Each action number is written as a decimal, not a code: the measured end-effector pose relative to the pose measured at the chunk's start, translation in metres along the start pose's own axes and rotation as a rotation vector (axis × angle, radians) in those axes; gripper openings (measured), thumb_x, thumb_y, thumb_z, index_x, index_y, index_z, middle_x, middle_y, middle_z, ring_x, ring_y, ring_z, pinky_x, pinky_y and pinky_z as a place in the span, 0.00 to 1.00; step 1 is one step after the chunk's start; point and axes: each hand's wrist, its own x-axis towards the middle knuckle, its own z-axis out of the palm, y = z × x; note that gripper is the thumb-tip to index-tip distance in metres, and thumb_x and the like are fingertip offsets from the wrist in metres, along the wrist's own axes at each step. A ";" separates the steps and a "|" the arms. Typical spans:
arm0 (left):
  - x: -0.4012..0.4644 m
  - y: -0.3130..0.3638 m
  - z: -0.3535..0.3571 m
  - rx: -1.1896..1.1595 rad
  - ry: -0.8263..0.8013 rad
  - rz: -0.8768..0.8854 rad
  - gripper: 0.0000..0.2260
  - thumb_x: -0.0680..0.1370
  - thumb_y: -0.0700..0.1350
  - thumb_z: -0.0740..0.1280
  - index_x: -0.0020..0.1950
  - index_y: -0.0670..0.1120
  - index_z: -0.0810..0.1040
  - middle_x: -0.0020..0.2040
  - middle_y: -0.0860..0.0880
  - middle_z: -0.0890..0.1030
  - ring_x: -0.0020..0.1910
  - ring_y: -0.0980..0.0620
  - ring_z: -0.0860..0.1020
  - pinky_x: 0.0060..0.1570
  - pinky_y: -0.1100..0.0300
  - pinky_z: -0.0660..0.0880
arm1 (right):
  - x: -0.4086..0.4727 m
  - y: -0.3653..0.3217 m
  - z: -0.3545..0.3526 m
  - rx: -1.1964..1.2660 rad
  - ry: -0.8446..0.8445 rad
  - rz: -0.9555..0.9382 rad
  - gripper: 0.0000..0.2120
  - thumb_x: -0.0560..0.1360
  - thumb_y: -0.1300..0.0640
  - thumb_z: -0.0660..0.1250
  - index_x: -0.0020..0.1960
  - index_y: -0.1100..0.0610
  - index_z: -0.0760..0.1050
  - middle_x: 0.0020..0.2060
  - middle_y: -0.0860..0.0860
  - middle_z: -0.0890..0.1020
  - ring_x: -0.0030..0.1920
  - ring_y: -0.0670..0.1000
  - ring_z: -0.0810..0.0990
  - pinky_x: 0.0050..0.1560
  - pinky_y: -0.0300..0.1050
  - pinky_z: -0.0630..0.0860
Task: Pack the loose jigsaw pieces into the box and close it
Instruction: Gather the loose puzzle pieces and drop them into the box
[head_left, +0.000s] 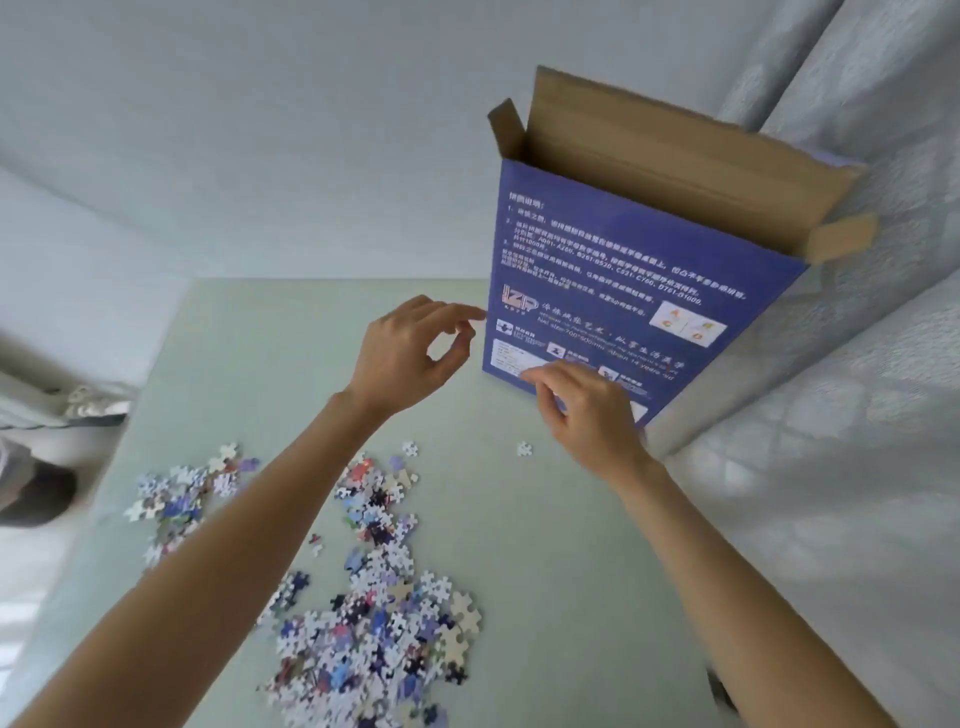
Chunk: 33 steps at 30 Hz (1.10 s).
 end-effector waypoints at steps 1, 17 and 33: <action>-0.027 -0.009 0.004 0.031 -0.067 -0.108 0.11 0.76 0.47 0.61 0.56 0.51 0.79 0.45 0.56 0.82 0.45 0.54 0.78 0.39 0.57 0.78 | -0.019 0.001 0.023 0.018 -0.093 0.063 0.10 0.74 0.63 0.62 0.50 0.57 0.80 0.44 0.49 0.83 0.44 0.51 0.81 0.39 0.45 0.78; -0.306 -0.028 -0.005 0.117 -0.732 -0.932 0.29 0.75 0.53 0.67 0.73 0.49 0.61 0.70 0.46 0.66 0.68 0.47 0.64 0.66 0.53 0.65 | -0.167 -0.100 0.132 0.106 -0.950 0.168 0.29 0.78 0.50 0.61 0.75 0.55 0.54 0.75 0.51 0.55 0.75 0.51 0.52 0.75 0.51 0.47; -0.384 0.015 -0.025 0.124 -0.731 -0.997 0.59 0.56 0.63 0.77 0.75 0.48 0.45 0.66 0.45 0.58 0.62 0.47 0.62 0.54 0.57 0.74 | -0.203 -0.183 0.142 -0.043 -0.935 0.612 0.56 0.60 0.39 0.76 0.76 0.48 0.46 0.67 0.56 0.55 0.64 0.56 0.59 0.58 0.51 0.72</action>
